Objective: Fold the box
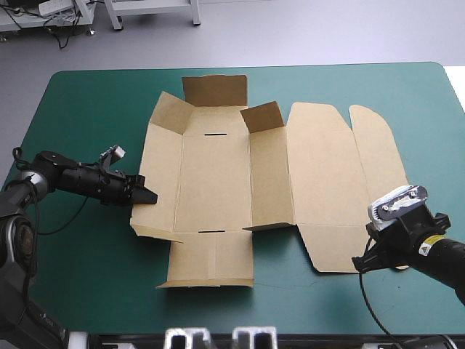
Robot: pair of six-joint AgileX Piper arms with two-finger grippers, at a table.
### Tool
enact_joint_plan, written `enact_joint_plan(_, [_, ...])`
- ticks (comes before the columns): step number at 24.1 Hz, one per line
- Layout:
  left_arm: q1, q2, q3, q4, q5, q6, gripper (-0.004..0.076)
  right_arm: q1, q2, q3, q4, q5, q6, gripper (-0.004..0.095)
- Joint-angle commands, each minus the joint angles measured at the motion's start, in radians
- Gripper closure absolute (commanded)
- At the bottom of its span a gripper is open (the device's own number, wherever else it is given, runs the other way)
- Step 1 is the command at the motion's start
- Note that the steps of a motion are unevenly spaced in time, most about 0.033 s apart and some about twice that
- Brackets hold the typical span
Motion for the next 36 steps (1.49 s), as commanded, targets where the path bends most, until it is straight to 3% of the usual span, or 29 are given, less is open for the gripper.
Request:
enact_joint_plan(1, [-0.005, -0.036, -0.022, -0.103, -0.017, 0.037, 0.0731, 0.001, -0.001, -0.024, 0.018, -0.047, 0.000, 0.0928])
enact_joint_plan(5, [-0.005, -0.036, -0.026, -0.209, 0.039, 0.125, 0.0732, 0.001, -0.001, -0.024, 0.018, -0.047, 0.000, 0.0928])
enact_joint_plan(12, [-0.027, -0.045, -0.087, -0.164, 0.125, 0.140, 0.0734, 0.001, -0.001, -0.024, 0.018, -0.047, 0.000, 0.0928])
enact_joint_plan(19, [-0.156, -0.060, -0.264, 0.067, 0.135, 0.040, 0.0734, 0.001, -0.001, -0.024, 0.018, -0.047, 0.000, 0.0928])
enact_joint_plan(25, [-0.350, -0.060, -0.554, 0.361, 0.129, -0.060, 0.0734, 0.001, -0.001, -0.024, 0.024, -0.047, 0.000, 0.0928])
enact_joint_plan(28, [-0.425, -0.060, -0.684, 0.411, 0.097, -0.049, 0.0734, 0.001, -0.001, -0.024, 0.024, -0.056, 0.024, 0.0928])
enact_joint_plan(36, [-0.596, -0.060, -0.841, 0.642, -0.124, -0.005, 0.0734, 0.001, -0.001, -0.031, 0.014, -0.203, 0.217, 0.0928])
